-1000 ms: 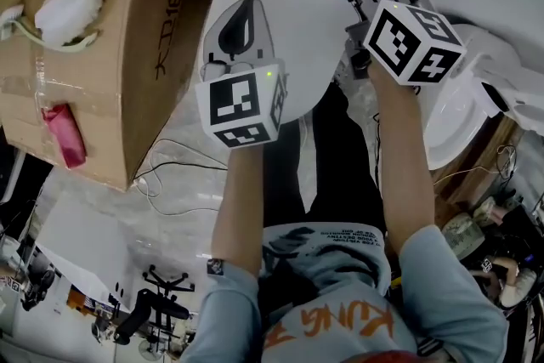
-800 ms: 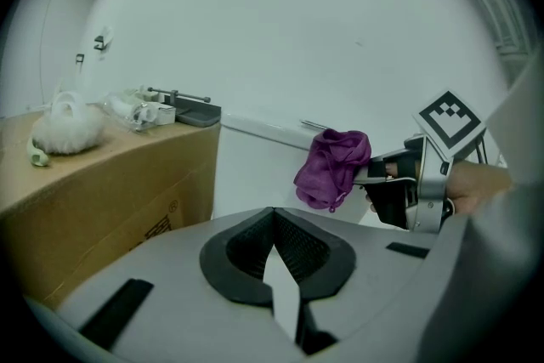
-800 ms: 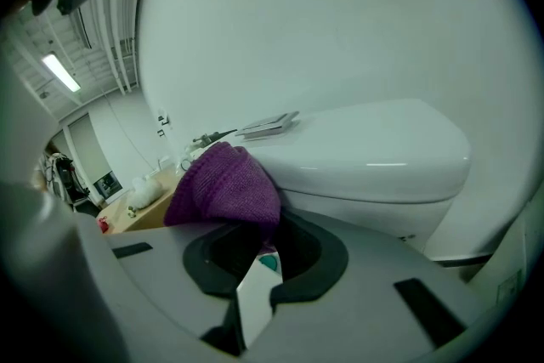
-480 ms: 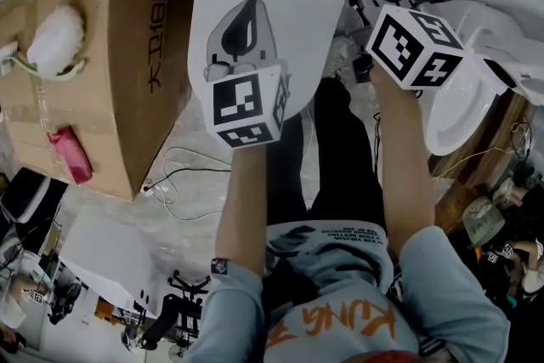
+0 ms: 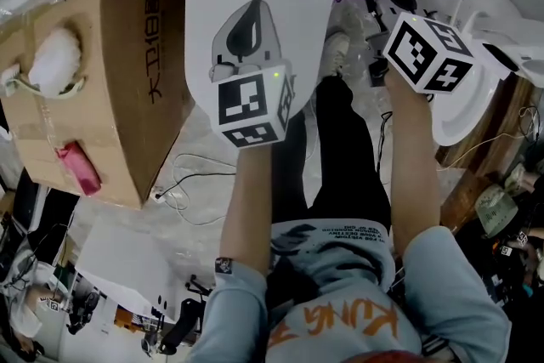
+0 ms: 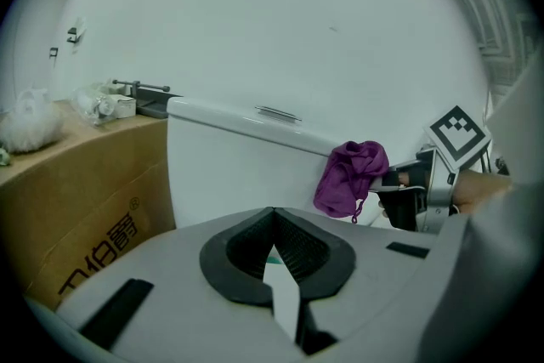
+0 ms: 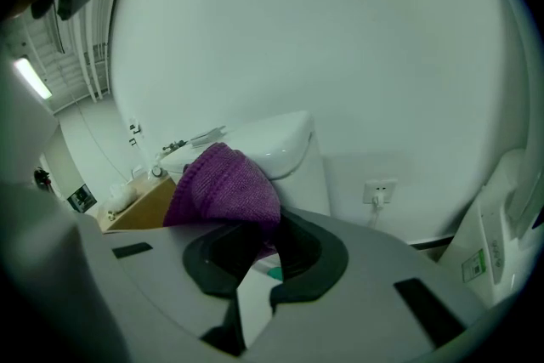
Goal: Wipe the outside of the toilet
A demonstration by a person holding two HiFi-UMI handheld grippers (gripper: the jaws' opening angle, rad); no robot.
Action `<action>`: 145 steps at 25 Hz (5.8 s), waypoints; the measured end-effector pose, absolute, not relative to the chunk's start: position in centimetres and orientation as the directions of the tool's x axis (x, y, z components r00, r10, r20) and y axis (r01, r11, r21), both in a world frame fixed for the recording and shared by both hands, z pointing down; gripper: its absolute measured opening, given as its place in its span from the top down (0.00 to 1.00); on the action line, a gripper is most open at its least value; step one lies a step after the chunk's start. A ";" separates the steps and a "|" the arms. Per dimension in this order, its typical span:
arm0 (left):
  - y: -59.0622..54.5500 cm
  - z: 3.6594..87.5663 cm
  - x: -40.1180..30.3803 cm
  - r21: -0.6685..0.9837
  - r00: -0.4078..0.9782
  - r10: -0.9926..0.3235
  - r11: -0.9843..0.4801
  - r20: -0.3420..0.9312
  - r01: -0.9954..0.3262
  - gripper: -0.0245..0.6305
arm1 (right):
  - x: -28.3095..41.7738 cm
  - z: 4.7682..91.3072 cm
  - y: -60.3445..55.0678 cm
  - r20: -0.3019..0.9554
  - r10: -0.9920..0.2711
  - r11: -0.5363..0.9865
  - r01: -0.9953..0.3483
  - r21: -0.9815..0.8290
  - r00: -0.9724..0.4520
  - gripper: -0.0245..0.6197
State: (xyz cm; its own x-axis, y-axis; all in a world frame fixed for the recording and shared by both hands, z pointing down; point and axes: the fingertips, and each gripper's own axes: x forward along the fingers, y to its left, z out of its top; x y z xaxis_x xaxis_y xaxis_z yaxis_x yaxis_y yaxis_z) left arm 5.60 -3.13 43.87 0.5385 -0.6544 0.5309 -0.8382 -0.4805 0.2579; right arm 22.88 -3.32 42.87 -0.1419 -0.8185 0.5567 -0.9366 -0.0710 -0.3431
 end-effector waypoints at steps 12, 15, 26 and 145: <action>-2.2 44.8 4.9 0.263 0.541 -0.638 -0.482 0.549 -0.836 0.93 | 21.6 46.1 0.9 0.641 -0.757 -0.054 -0.964 -0.260 -0.130 0.88; -2.6 45.2 2.5 0.253 0.509 -0.655 -0.450 0.559 -0.856 0.93 | 17.2 46.6 0.1 0.637 -0.740 0.034 -0.958 -0.285 -0.216 0.88; -4.1 47.1 -6.5 0.236 0.378 -0.713 -0.295 0.591 -0.926 0.93 | 2.3 48.0 -5.7 0.605 -0.638 0.343 -0.879 -0.332 -0.477 0.88; -2.7 55.5 -12.3 0.234 0.228 -0.649 -0.080 0.725 -0.969 0.93 | -3.1 58.5 -14.5 0.715 -0.619 0.518 -0.853 0.059 -0.327 0.88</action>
